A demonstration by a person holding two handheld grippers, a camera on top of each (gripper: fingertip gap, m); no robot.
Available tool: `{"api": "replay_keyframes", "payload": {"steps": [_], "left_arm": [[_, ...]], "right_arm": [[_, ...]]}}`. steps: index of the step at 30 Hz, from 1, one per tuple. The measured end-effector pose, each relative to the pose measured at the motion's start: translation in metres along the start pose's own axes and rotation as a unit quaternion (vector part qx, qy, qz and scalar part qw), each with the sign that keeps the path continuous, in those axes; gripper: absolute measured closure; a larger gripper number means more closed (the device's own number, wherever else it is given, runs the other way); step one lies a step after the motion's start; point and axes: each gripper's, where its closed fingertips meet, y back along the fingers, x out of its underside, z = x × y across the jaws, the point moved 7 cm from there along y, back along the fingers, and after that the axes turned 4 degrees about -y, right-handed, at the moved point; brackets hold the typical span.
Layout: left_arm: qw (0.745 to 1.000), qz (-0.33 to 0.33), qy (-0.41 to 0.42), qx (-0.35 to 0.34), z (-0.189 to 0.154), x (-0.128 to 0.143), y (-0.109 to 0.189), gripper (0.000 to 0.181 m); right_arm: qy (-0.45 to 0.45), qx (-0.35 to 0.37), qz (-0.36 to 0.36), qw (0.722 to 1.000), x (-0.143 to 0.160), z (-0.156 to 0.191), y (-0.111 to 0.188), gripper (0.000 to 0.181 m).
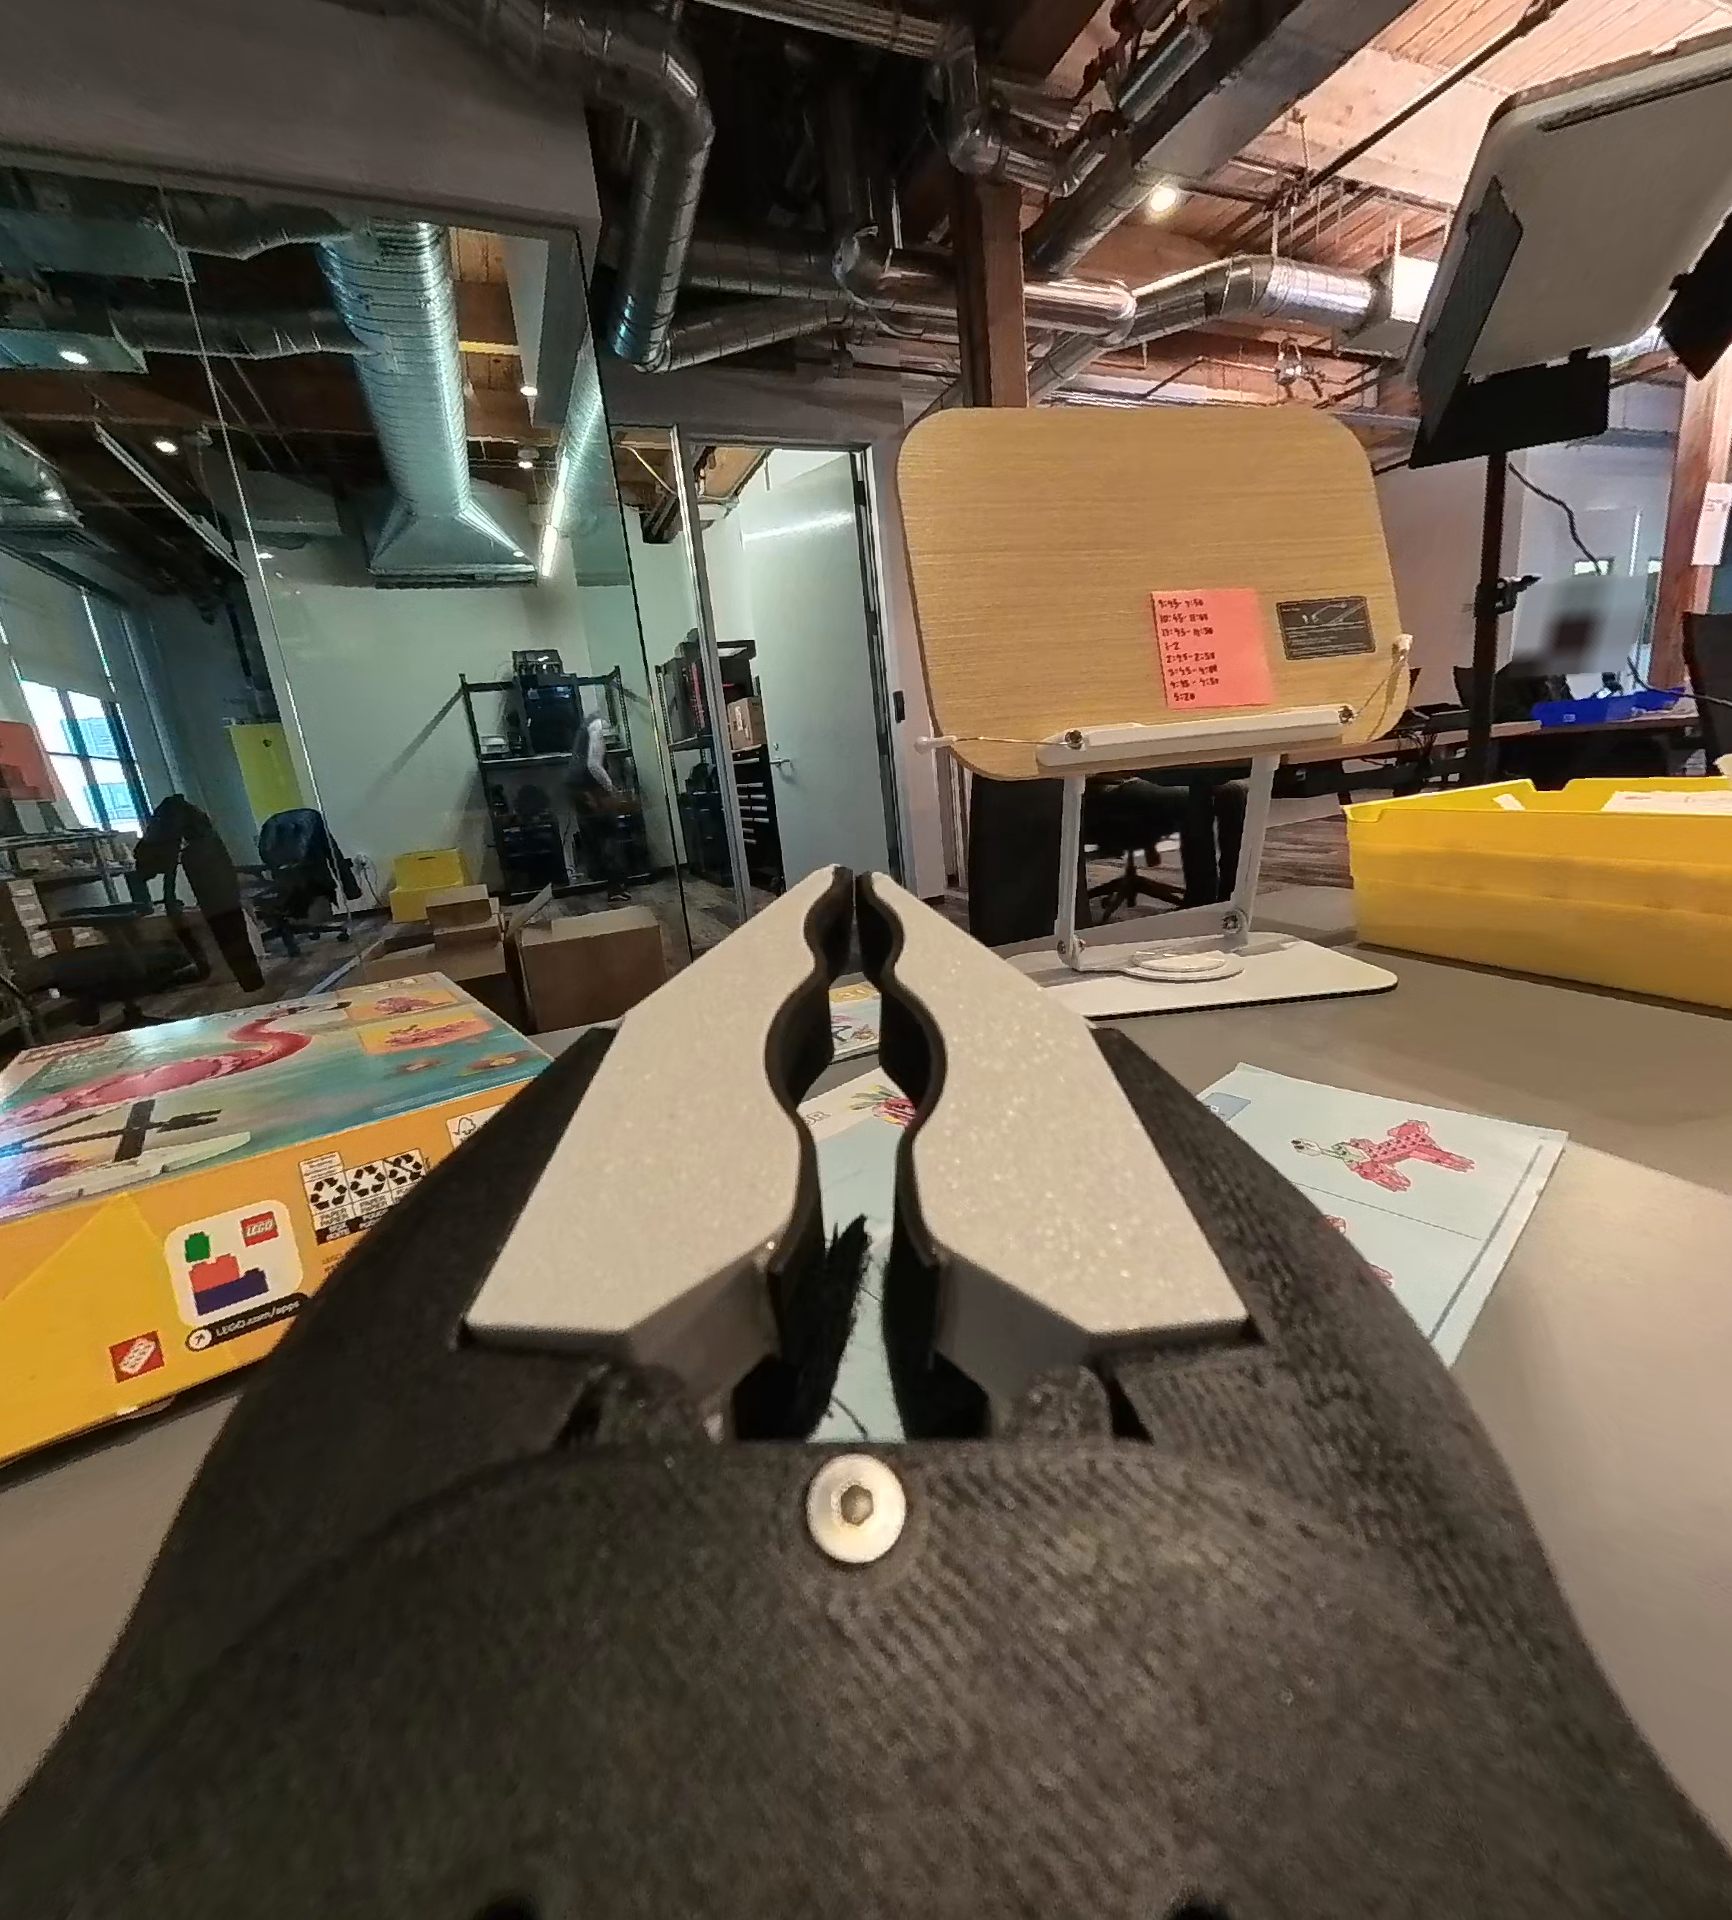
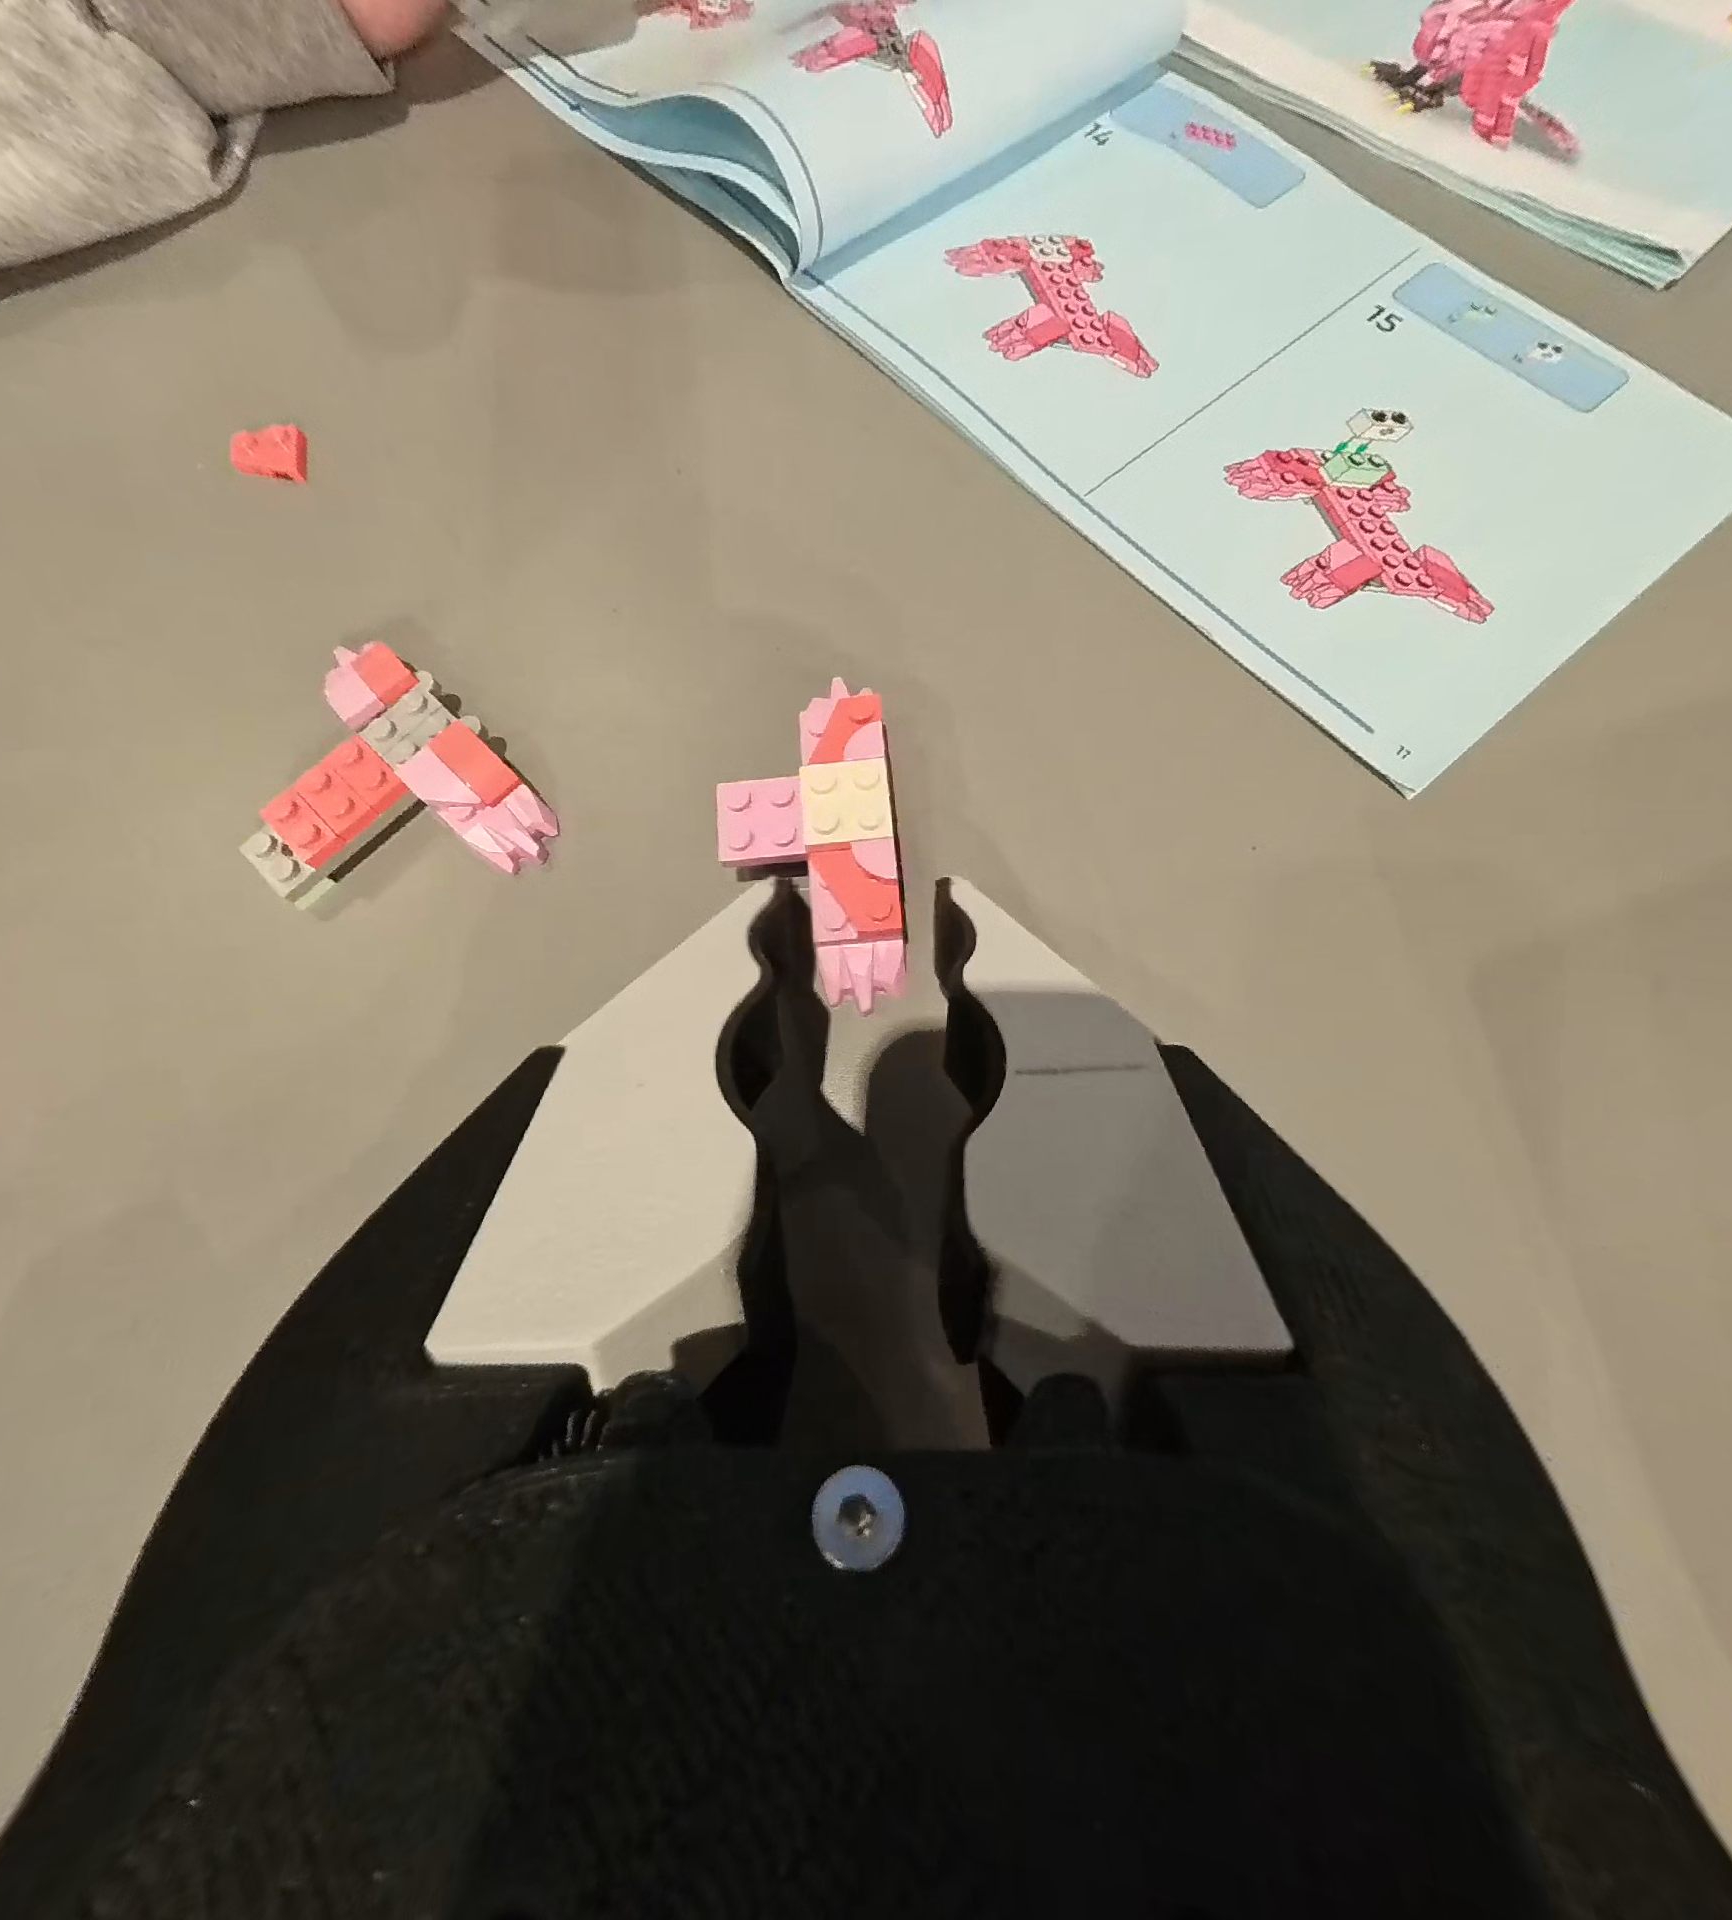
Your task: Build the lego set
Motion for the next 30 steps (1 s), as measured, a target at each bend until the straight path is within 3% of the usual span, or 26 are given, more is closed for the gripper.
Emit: {"api": "replay_keyframes", "payload": {"steps": [3,9,12,22,30], "left_arm": [[1.000,0.000,0.000,0.000,0.000,0.000,0.000,0.181],[1.000,0.000,-0.001,-0.001,0.000,0.000,-0.001,0.181],[1.000,0.002,-0.003,0.003,-0.002,0.001,-0.002,0.181],[1.000,0.002,-0.003,0.006,-0.002,0.001,-0.002,0.181],[1.000,0.002,-0.003,0.012,-0.004,0.000,-0.002,0.181]], "right_arm": [[0.003,0.001,0.001,1.000,0.000,0.000,0.000,0.166],[0.009,0.001,-0.015,1.000,-0.004,0.003,0.000,0.166],[-0.003,-0.039,-0.057,0.998,-0.017,0.012,-0.004,0.167],[0.071,-0.156,-0.079,0.982,-0.045,0.029,-0.030,0.167],[0.093,-0.140,-0.100,0.981,-0.052,0.025,-0.033,0.167]]}}
